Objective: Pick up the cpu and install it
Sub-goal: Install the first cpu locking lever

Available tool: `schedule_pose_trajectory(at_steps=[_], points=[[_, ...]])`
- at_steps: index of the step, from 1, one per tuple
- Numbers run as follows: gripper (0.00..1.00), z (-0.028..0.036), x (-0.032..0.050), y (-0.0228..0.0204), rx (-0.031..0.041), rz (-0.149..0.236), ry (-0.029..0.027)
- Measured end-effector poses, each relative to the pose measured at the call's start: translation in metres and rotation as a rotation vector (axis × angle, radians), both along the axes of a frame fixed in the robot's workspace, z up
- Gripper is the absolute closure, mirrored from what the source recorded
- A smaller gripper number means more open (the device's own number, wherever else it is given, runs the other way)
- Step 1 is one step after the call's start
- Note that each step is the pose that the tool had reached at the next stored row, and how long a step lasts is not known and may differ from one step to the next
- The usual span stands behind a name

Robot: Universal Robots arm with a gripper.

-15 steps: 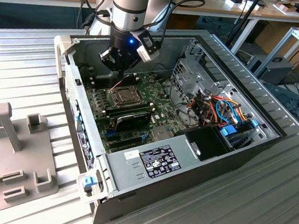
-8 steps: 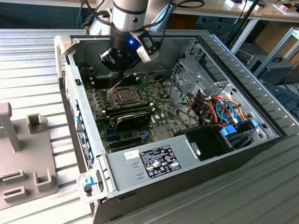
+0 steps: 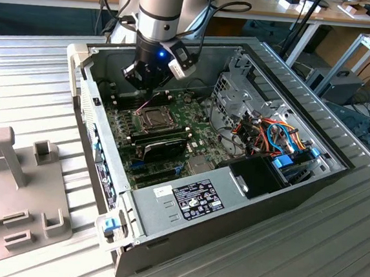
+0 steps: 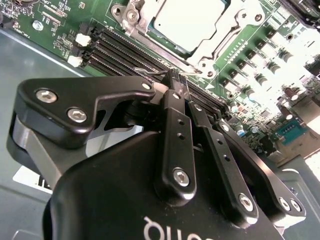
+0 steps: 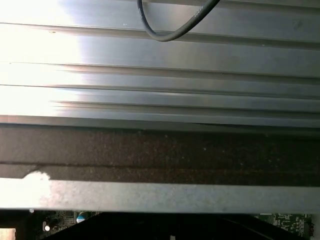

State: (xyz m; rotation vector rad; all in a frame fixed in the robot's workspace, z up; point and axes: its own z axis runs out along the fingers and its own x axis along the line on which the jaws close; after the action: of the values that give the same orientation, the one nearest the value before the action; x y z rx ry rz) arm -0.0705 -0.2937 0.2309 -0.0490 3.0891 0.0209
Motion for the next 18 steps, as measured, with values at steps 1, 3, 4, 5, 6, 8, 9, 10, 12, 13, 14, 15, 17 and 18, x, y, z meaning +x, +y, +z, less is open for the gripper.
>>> schedule_pose_trajectory(at_steps=[1,3,4,5,6,8,9,10,12,13,14,15,17,18], points=[[0.89,-0.0003,0.0000,0.0002,0.0001,0.000,-0.0001],[0.89,-0.0009,0.0000,0.0013,0.0001,0.000,-0.0001],[0.89,-0.0011,0.0000,0.0020,0.0001,0.000,-0.0001],[0.89,-0.0012,0.0000,0.0026,-0.0001,0.000,0.0000],[0.89,-0.0013,0.0000,0.0031,0.0000,0.000,0.0000],[0.89,-0.0013,0.0000,0.0035,0.0000,0.000,-0.0001],[0.89,-0.0014,0.0000,0.0036,0.0002,0.000,-0.0002],[0.89,-0.0014,0.0000,0.0036,0.0001,0.000,-0.0001],[0.89,-0.0014,0.0000,0.0036,0.0000,0.000,-0.0001],[0.89,-0.0014,0.0000,0.0036,-0.0001,0.000,0.0000],[0.89,-0.0014,0.0001,0.0036,-0.0007,0.000,-0.0001],[0.89,-0.0014,0.0003,0.0036,-0.0017,0.000,-0.0001],[0.89,-0.0014,0.0009,0.0036,-0.0033,0.000,-0.0001],[0.89,-0.0015,0.0016,0.0036,-0.0036,0.000,-0.0001]])
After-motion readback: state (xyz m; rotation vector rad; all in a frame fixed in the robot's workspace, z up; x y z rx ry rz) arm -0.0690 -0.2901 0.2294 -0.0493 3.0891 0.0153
